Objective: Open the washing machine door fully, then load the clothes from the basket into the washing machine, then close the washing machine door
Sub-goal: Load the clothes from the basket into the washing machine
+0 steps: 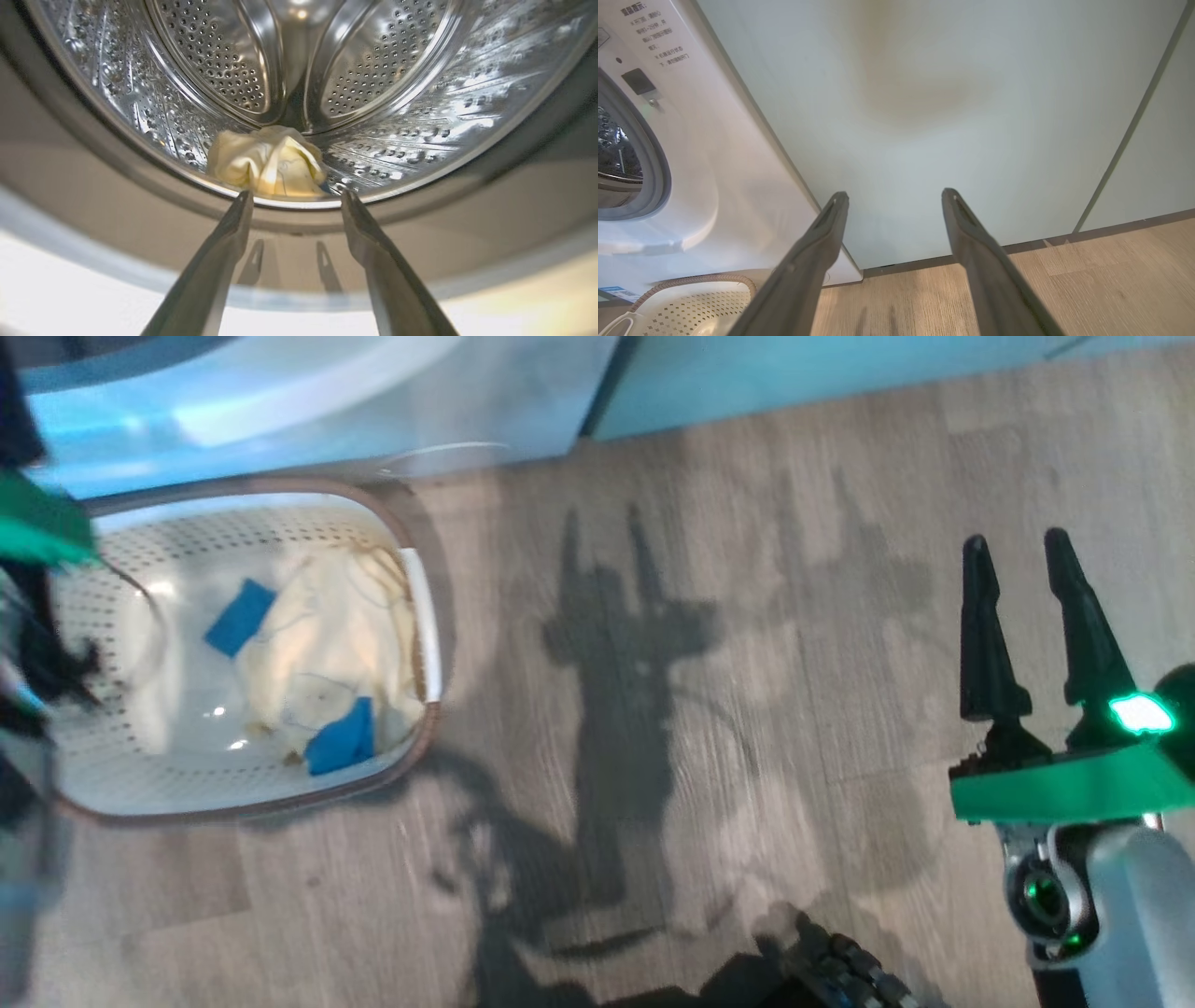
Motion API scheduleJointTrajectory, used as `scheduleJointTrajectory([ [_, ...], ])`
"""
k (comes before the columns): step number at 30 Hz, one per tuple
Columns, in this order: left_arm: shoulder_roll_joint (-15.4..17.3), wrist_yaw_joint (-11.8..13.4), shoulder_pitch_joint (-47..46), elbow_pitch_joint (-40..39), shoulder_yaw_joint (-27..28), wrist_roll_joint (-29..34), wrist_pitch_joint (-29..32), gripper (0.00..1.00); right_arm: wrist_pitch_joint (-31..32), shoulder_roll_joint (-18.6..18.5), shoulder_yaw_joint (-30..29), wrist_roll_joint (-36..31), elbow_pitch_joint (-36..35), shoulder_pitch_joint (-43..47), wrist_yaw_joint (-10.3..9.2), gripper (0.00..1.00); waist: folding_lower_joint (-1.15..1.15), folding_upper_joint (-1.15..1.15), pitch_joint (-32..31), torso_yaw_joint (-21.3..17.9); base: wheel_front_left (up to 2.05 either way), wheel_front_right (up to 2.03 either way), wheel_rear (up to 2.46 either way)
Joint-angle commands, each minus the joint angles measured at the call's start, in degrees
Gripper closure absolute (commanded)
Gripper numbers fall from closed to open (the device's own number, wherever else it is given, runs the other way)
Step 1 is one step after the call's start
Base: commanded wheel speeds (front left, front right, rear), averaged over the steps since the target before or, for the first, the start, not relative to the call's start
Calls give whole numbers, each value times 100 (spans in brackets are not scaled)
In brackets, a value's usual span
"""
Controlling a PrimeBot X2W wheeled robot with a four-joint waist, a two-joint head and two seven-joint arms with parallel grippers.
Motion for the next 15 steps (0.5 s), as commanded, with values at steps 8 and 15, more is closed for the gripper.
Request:
scheduleJointTrajectory([
  [8, -653, 429, 1536, -1416, -42, 140, -500, 0, -37, -51, -79, -389, -108, 337, -16, 0, 1, 0, -642, 615, 0, 0, 0],
  [15, -1263, 666, 2581, -1983, -411, 346, -675, 0, -37, -51, -152, -673, -34, 622, -16, 0, 1, 0, -1239, 958, 0, 0, 0],
])
